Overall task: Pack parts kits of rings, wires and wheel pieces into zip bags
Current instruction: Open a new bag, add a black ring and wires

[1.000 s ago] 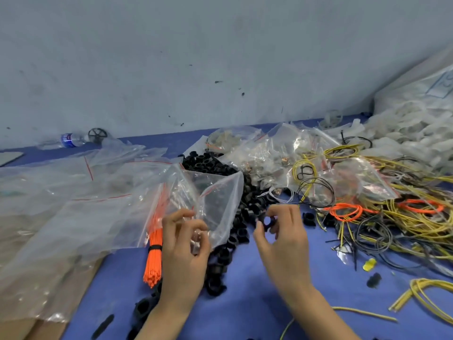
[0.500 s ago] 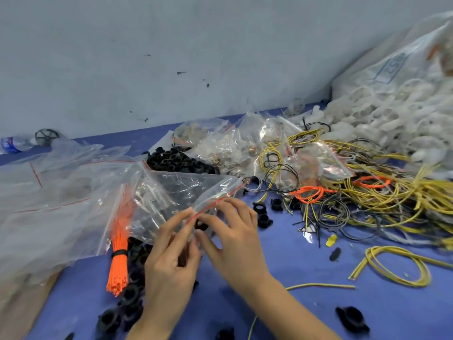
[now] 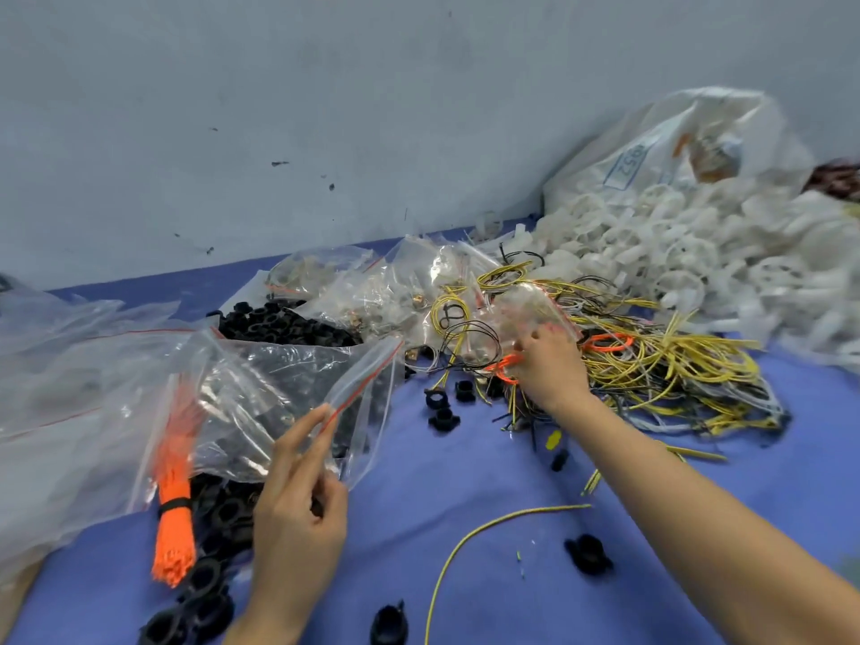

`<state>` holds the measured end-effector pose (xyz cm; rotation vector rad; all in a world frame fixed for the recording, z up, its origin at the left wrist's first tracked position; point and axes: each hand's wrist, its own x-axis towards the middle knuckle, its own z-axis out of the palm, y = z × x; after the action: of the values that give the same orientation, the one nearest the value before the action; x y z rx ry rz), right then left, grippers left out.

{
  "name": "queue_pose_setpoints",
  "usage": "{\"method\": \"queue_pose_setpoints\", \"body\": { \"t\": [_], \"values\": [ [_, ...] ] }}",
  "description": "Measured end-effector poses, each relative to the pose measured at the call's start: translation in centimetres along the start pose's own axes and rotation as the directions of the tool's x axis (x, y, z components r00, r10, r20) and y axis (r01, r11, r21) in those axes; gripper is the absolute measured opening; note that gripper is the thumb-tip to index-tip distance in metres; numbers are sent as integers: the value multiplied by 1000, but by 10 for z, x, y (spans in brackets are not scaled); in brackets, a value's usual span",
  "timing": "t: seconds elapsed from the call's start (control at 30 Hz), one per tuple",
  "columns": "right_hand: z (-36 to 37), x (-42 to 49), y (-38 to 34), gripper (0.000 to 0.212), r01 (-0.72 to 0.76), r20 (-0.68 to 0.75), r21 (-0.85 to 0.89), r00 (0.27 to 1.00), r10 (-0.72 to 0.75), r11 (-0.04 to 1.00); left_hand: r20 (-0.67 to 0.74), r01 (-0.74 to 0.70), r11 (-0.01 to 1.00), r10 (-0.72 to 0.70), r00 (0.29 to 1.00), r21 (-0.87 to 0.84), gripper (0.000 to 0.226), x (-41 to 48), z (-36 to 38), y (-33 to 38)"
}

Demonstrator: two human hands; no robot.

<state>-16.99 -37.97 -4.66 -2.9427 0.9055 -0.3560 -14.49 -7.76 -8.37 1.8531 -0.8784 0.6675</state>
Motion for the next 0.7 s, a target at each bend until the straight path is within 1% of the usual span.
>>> {"method": "queue_pose_setpoints", "body": {
  "t": [0.03, 0.1, 0.13, 0.17, 0.2, 0.23, 0.27, 0.3, 0.33, 0.37, 0.4, 0.43, 0.47, 0.5, 0.53, 0.57, 0.6, 0.63, 0.7],
  "values": [
    [1, -2, 1, 37, 59, 20, -100, 998, -57, 993, 2, -11, 1000, 11, 1000, -8, 48, 0, 0, -1],
    [3, -5, 0, 35, 106, 28, -210, 994, -102, 972, -3, -59, 998, 59, 998, -13, 44, 1, 2, 0],
    [2, -7, -1, 34, 119, 36, -241, 993, -114, 963, -5, -74, 997, 74, 997, -13, 43, 1, 2, 0],
    [-1, -8, -3, 30, 126, 40, -224, 992, -120, 966, -9, -80, 997, 80, 997, -13, 43, 1, 3, 1],
    [-5, -11, -4, 23, 121, 19, -106, 993, -120, 987, -13, -78, 997, 78, 997, -18, 43, 1, 4, 1],
    [-11, -12, -4, 15, 88, -8, 109, 996, -88, 990, -20, -72, 997, 72, 997, -26, 44, 1, 4, 0],
    [-20, -13, -4, 9, 44, -32, 354, 999, -35, 934, -26, -65, 997, 64, 998, -34, 46, 1, 4, 0],
    [-31, -10, -2, 9, 13, -70, 551, 997, 31, 834, -26, -59, 998, 58, 998, -38, 47, 2, 4, 0],
    [-45, -5, 3, 9, 7, -125, 673, 987, 104, 740, -24, -52, 998, 51, 998, -38, 48, 2, 4, 0],
    [-58, 4, 13, 9, 9, -184, 732, 965, 185, 681, -22, -47, 998, 46, 999, -38, 48, 2, 4, -1],
    [-71, 15, 27, 11, 3, -239, 757, 932, 273, 653, -22, -42, 998, 41, 999, -37, 47, 2, 4, -1],
    [-82, 26, 43, 16, -18, -276, 767, 893, 355, 642, -23, -41, 999, 40, 999, -34, 46, 2, 4, -1],
    [-89, 36, 61, 20, -68, -275, 768, 863, 424, 637, -22, -46, 999, 45, 999, -28, 44, 2, 3, -1],
    [-93, 44, 78, 23, -152, -228, 752, 853, 469, 641, -20, -55, 998, 54, 998, -22, 42, 2, 3, -1],
    [-92, 50, 93, 23, -254, -149, 701, 861, 486, 666, -18, -63, 998, 63, 998, -16, 41, 2, 3, 0],
    [-89, 52, 103, 20, -349, -57, 614, 875, 481, 708, -13, -69, 998, 69, 998, -11, 41, 1, 4, 1],
    [-83, 52, 110, 16, -403, 14, 510, 887, 462, 760, -9, -71, 997, 71, 997, -6, 41, 1, 4, 1],
    [-77, 52, 113, 11, -419, 56, 415, 898, 437, 808, -11, -68, 998, 68, 998, -3, 41, 0, 5, 0],
    [-65, 52, 114, 7, -391, 89, 280, 920, 382, 876, -22, -65, 998, 65, 998, 3, 40, -1, 6, -1]
  ]
}}
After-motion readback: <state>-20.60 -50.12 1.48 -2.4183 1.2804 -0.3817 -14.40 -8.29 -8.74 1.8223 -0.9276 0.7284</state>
